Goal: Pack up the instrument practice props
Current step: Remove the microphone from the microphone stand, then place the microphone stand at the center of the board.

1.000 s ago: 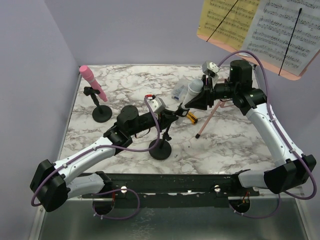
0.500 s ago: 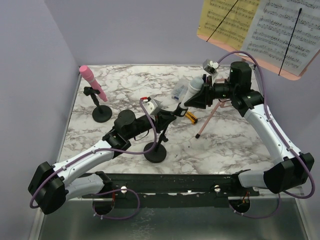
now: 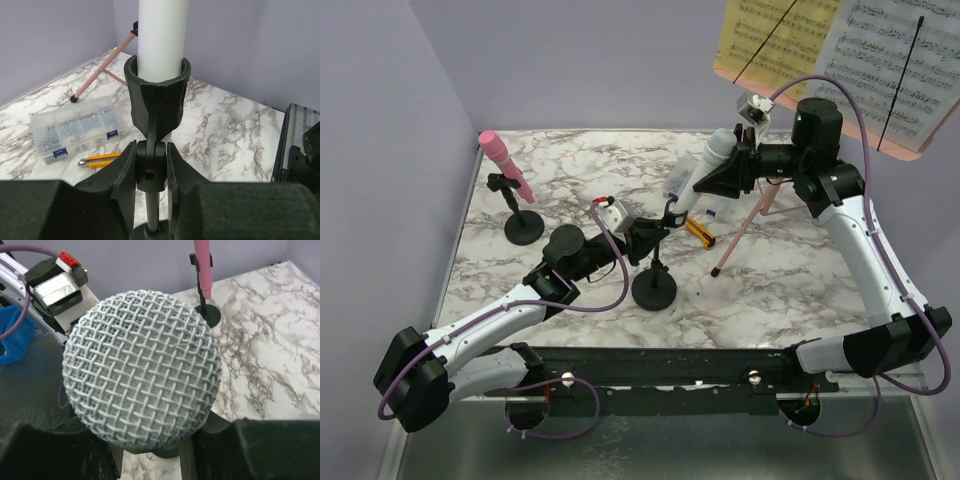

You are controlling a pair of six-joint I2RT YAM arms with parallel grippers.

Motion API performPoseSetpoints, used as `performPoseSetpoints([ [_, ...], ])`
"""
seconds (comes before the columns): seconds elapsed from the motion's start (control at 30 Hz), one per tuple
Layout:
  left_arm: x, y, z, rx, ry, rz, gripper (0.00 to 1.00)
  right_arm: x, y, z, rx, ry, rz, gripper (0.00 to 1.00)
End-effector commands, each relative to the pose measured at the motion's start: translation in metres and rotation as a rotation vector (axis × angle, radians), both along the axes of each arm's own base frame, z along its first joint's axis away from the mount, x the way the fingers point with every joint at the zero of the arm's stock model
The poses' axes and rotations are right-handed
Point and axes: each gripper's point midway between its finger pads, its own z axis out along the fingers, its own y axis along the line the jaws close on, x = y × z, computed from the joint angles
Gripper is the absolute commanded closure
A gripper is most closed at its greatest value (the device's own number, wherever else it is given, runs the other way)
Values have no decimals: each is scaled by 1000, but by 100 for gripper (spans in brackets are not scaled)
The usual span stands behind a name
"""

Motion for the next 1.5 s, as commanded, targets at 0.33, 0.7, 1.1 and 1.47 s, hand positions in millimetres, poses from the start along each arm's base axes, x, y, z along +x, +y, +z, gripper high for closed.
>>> performPoseSetpoints([
  [0.33, 0, 7, -45, 104, 83, 16, 100, -27, -19, 85, 36, -305, 49, 100],
  [0.7, 4, 6, -43, 94, 96, 33, 100, -46, -24, 66, 0, -338, 84, 100],
  [1.1, 16, 6, -34, 101, 61, 73, 100, -55, -39, 58, -59, -405, 41, 100],
  [1.47, 33, 5, -25, 125, 12, 131, 100, -61, -53, 32, -65, -358, 23, 100],
])
